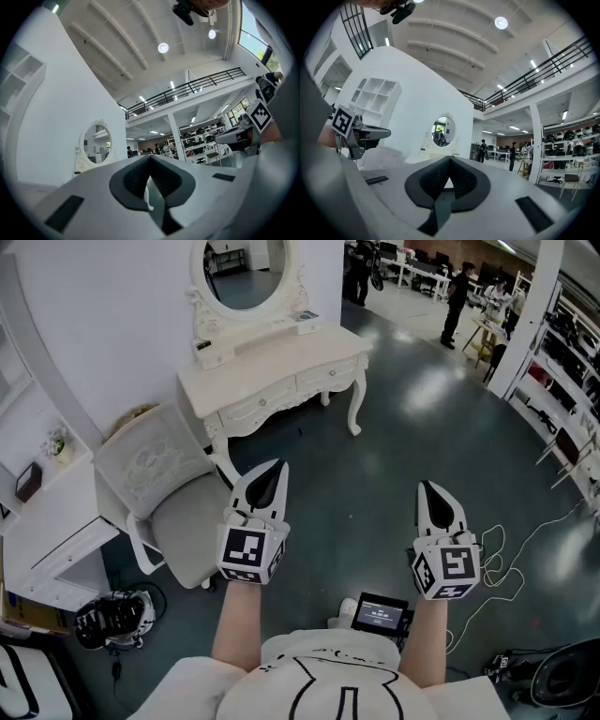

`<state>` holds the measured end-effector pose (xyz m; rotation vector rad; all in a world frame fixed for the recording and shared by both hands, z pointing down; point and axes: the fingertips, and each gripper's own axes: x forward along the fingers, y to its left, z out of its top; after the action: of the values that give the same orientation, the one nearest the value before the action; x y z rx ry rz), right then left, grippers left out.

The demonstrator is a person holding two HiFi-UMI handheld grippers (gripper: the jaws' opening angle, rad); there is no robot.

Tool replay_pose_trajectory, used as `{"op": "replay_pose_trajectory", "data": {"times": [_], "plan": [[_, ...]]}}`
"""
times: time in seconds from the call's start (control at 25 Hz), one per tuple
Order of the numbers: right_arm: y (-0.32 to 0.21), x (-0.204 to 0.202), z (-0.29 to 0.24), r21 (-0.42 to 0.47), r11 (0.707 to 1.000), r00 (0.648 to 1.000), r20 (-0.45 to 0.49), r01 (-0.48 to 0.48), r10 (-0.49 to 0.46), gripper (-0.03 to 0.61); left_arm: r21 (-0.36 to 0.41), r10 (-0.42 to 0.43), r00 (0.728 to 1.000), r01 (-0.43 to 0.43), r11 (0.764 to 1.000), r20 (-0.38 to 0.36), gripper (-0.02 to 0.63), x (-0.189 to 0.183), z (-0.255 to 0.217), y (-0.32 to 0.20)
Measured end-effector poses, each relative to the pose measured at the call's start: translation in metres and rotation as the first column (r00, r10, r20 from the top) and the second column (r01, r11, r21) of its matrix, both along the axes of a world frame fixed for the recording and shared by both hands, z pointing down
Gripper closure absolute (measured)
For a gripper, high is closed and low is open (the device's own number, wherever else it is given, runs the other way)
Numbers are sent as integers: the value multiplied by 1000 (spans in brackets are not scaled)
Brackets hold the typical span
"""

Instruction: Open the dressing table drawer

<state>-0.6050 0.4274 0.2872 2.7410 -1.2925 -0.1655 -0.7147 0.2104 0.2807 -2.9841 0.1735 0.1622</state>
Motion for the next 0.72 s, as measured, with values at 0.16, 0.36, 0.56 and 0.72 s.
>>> {"op": "replay_pose_trajectory", "data": {"times": [0.16, 0.36, 0.56, 0.72], "plan": [[2, 25, 2, 0, 1000, 1000, 3, 21, -21, 563, 1, -11, 1000, 11, 1000, 2, 601, 25, 1, 8], [5, 68, 6, -31, 998, 998, -7, 56, -57, 563, -6, -43, 999, 43, 999, 7, 601, 62, 4, 18], [10, 118, 1, -9, 994, 994, 6, 107, -107, 563, -23, -87, 996, 87, 996, 13, 601, 100, 7, 28], [11, 146, 4, -6, 989, 989, 13, 149, -149, 563, -26, -108, 994, 109, 994, 15, 601, 126, 11, 37]]}}
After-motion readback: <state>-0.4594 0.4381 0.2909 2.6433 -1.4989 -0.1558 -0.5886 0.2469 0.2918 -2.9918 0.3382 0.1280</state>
